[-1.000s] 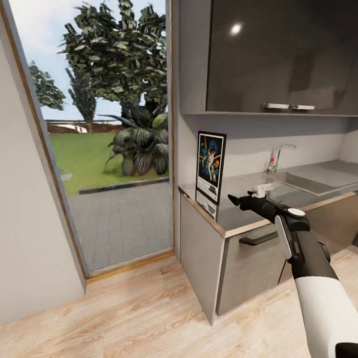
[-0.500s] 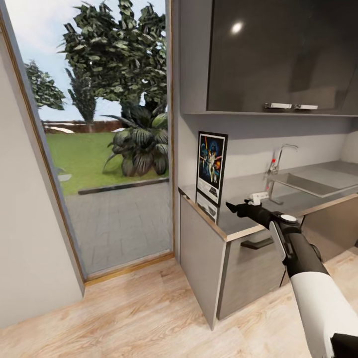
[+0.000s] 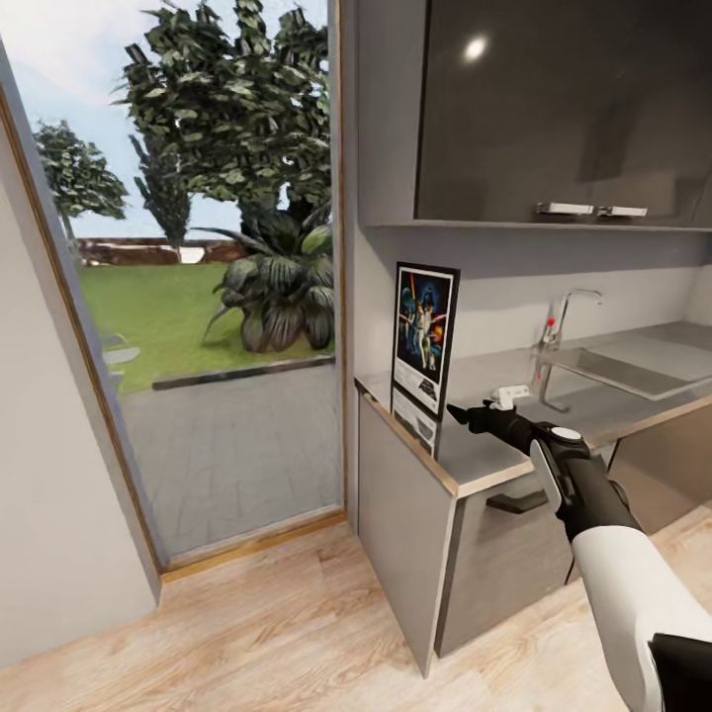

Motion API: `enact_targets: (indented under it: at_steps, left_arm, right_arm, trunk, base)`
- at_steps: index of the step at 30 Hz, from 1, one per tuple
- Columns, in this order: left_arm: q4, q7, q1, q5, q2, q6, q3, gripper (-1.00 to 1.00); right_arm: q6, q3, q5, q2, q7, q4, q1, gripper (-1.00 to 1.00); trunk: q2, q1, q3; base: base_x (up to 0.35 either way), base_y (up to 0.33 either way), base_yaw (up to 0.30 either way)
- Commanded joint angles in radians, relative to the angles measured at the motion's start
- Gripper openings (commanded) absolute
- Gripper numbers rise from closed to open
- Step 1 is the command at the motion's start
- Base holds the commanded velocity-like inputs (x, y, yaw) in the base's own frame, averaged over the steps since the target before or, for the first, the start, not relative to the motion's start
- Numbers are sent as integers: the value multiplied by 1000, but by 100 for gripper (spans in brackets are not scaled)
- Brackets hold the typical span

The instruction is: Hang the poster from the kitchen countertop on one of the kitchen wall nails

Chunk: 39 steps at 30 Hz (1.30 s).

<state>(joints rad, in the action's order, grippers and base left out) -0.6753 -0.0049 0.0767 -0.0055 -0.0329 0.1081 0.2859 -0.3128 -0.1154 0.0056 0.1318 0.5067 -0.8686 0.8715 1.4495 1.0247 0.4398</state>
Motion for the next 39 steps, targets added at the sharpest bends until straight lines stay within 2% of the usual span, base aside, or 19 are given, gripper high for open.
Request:
enact_targets:
  at_steps: [1, 18, 24, 39]
  left_arm:
    - [-1, -1, 0, -1, -1, 2, 3, 100]
    - [-1, -1, 0, -1, -1, 2, 3, 100]
    - [-1, -1, 0, -1, -1, 2, 3, 100]
    - [-1, 0, 0, -1, -1, 2, 3, 100]
  right_arm:
    - [-6, -3, 1, -1, 6, 0, 1, 100]
    - [0, -3, 1, -1, 4, 8, 1, 100]
    - [76, -3, 2, -1, 5, 11, 1, 100]
    - [98, -3, 1, -1, 5, 40, 1, 100]
  trunk:
    - [0, 0, 1]
    - [0, 0, 1]
    - [0, 0, 1]
    - [0, 0, 1]
  base:
    - [67, 0, 0]
    - [151, 0, 0]
    - [141, 0, 0]
    - [27, 9, 0]
